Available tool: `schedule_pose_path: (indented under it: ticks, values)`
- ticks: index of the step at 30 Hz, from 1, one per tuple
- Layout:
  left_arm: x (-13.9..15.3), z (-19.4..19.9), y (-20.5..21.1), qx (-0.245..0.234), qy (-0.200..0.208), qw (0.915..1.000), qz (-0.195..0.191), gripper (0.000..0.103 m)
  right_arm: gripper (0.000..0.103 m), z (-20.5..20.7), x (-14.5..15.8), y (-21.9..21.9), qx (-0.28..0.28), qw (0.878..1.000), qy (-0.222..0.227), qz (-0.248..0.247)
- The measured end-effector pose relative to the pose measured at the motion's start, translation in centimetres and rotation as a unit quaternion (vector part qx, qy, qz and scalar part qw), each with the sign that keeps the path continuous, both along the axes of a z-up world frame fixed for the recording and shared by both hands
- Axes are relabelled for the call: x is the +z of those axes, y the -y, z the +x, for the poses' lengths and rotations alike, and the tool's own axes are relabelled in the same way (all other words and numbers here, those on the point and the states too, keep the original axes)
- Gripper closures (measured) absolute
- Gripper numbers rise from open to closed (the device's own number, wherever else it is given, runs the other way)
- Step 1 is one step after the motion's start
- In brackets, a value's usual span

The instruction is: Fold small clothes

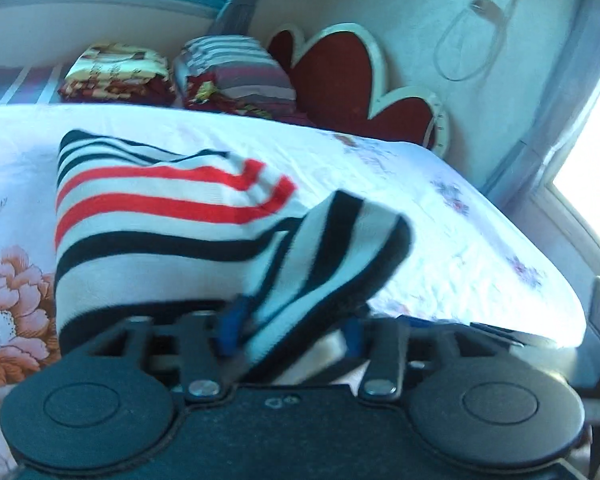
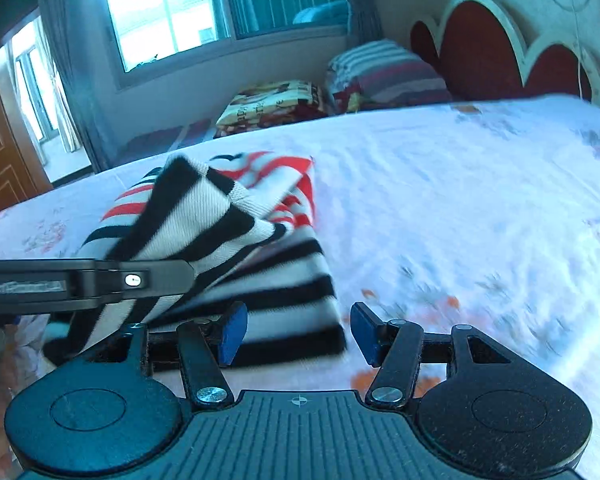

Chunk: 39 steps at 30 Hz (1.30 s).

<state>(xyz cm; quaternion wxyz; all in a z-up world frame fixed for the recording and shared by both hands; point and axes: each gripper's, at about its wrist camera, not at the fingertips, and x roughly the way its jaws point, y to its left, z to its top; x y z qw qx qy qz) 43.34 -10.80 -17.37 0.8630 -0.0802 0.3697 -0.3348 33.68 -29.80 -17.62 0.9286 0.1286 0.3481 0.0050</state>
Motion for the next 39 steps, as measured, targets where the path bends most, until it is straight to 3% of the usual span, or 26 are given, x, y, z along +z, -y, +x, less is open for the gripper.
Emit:
schedule_pose_path:
  ticks: [1,6,13,16,20,22,23,24,30,33,37,38,39]
  values:
    - [0.5,-0.4,-0.3,-0.003,0.001,1.0000,-0.007,0.027,0.046,-0.5,0.4,0.6,-0.001,1.000,-0.003,0.016]
    - [2.8,-2.6,-3.3,0.022,0.015,0.9989,-0.039,0.023,0.046,-1.9,2.4,1.4,0.020,0.997,-0.006,0.072]
    - [2.0,1.3,-6.0,0.147,0.006,0.9892,-0.004,0.023,0.046,-0.2,2.8,1.6,0.018,0.986,-0.023,0.167]
    - [1.1,2.7,-6.1,0.163,-0.009,0.9866,0.003,0.023,0.046,0.2,2.9,1.9,0.013,0.980,-0.025,0.196]
    - [-1.0,2.6,-5.2,0.137,-0.043,0.9893,0.028,0.024,0.046,0.2,3.1,2.0,0.018,0.979,-0.026,0.200]
    - [-2.3,2.5,-4.5,0.127,-0.064,0.9892,0.036,0.025,0.038,0.2,3.1,2.2,0.018,0.977,-0.024,0.213]
    - [-2.9,2.3,-4.4,0.126,-0.069,0.9890,0.036,0.025,0.022,0.1,3.3,2.3,0.016,0.977,-0.021,0.213]
    - [-3.3,2.2,-4.4,0.126,-0.073,0.9888,0.032,0.023,0.015,0.1,3.4,2.4,0.015,0.977,-0.017,0.210]
    - [-3.8,2.1,-3.5,0.120,-0.060,0.9896,0.053,0.022,0.015,1.0,3.5,2.4,0.023,0.976,-0.007,0.218]
    - [-4.0,2.0,-3.5,0.120,-0.058,0.9896,0.054,0.022,0.015,2.6,3.0,2.7,0.017,0.970,-0.011,0.243]
    - [-4.0,1.8,-3.6,0.122,-0.058,0.9893,0.057,0.022,0.016,5.5,2.1,2.5,0.011,0.971,-0.020,0.239]
    - [-4.0,1.8,-3.5,0.122,-0.058,0.9892,0.057,0.022,0.026,6.1,2.1,2.3,0.007,0.973,-0.015,0.232]
    - [-4.0,1.8,-3.5,0.122,-0.058,0.9892,0.057,0.022,0.044,6.6,2.1,2.2,0.008,0.974,-0.011,0.224]
